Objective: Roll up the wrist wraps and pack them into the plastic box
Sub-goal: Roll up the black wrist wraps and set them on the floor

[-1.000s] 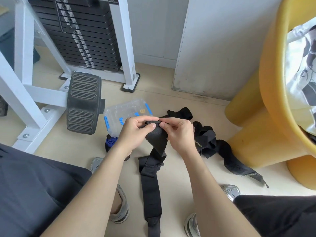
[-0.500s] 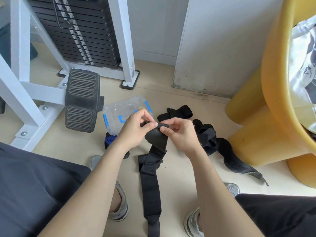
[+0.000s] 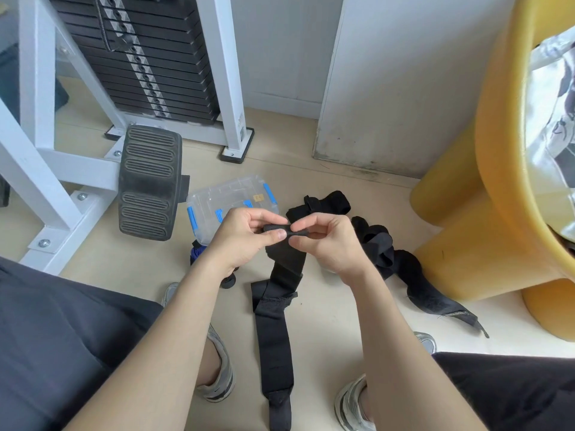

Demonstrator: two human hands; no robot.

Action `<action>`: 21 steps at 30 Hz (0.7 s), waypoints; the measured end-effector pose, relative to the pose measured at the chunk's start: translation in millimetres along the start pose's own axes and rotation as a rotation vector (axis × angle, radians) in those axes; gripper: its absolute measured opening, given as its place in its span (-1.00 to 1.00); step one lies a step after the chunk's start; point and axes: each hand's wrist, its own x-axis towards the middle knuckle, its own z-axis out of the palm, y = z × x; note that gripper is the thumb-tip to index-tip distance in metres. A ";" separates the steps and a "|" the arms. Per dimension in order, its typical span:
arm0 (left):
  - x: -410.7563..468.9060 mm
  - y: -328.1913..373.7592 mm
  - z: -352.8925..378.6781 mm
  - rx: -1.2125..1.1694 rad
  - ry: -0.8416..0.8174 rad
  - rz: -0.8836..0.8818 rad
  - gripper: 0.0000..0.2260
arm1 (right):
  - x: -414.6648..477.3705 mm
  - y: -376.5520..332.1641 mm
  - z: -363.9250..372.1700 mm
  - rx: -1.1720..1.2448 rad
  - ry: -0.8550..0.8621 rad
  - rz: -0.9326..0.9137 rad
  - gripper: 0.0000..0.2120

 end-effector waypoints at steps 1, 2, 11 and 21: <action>0.3 0.1 -0.2 0.021 0.002 0.016 -0.77 | -1.0 0.2 -0.2 0.003 -0.018 0.012 -0.79; 0.7 0.9 0.1 0.051 0.009 0.029 -0.77 | -2.2 0.7 -0.1 -0.014 -0.023 0.014 -0.78; -0.4 -1.2 4.9 -0.060 -0.092 -0.123 -0.75 | -2.0 0.9 6.5 -0.080 0.070 -0.043 -0.87; 1.1 -3.5 -1.8 -0.054 -0.114 -0.136 -0.88 | 0.1 9.3 3.2 -0.036 0.014 0.039 -0.90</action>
